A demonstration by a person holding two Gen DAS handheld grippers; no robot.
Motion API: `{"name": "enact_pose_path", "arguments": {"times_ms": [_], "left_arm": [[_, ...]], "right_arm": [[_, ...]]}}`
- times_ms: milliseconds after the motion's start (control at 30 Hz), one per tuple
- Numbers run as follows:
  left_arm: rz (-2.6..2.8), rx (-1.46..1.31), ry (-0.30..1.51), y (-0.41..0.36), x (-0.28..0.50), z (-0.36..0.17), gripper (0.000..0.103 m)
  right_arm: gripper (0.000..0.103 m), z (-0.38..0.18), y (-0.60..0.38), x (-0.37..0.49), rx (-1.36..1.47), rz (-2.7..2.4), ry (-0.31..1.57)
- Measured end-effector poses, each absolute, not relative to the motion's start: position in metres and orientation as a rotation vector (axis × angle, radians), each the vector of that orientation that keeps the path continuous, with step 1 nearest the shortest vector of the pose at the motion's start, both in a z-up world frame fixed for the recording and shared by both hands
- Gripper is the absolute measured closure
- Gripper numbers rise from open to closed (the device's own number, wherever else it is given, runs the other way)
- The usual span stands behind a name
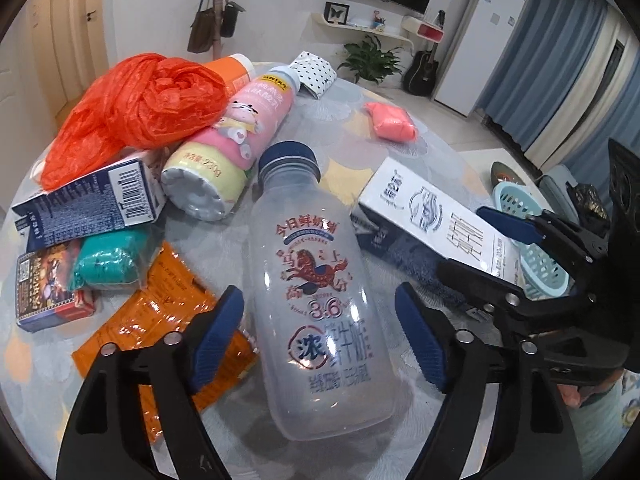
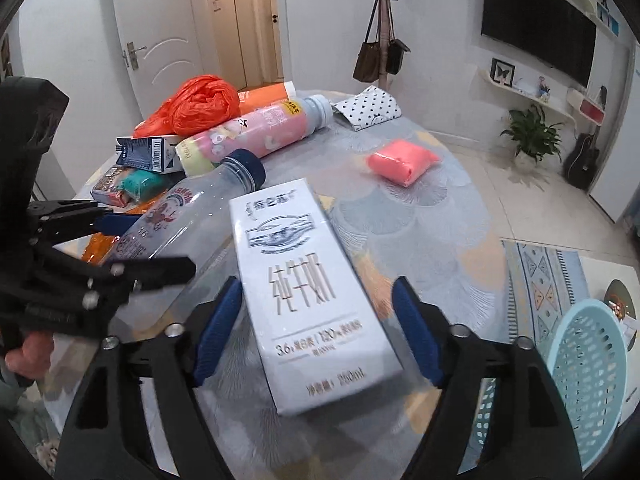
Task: Collect trash
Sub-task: 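Close the left tool on the clear milk bottle while the right tool grasps the white carton, then carry the bottle in the left tool into the blue basket while the right tool drops the carton there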
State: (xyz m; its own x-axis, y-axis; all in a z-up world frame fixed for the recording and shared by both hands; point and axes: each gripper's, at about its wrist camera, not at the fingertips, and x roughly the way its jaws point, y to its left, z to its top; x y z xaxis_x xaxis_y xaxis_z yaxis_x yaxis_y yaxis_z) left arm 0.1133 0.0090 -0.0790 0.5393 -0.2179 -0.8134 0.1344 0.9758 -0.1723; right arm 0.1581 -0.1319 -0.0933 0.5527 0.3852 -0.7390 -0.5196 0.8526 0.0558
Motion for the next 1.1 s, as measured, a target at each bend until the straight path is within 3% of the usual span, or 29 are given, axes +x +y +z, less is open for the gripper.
{"name": "enact_pose_path", "arguments": {"times_ms": [133,200,233,567,833,1100], "left_arm": [[-0.191,-0.076,0.996,0.001,0.122,-0.083,0.030],[-0.160,-0.056,1.013,-0.001,0.126,-0.087,0.046],[-0.158,-0.055,1.012,-0.001,0.126,-0.086,0.047],[-0.286,-0.102,0.776,-0.022,0.111,-0.035,0.049],[-0.468,-0.013,0.654,-0.105,0.124,0.016,0.048],[-0.681,-0.001,0.680,-0.208,0.152,0.016,0.048]], "right_arm": [[0.048,-0.096,-0.134,0.157,-0.199,0.493,0.824],[0.049,-0.094,-0.143,0.157,-0.171,0.466,0.815],[0.050,-0.093,-0.148,0.156,-0.156,0.456,0.812],[0.050,-0.042,-0.209,0.132,-0.029,0.337,0.633],[0.050,0.006,-0.300,0.106,0.014,-0.006,0.473],[0.050,-0.014,-0.386,0.111,0.132,-0.286,0.546]]}}
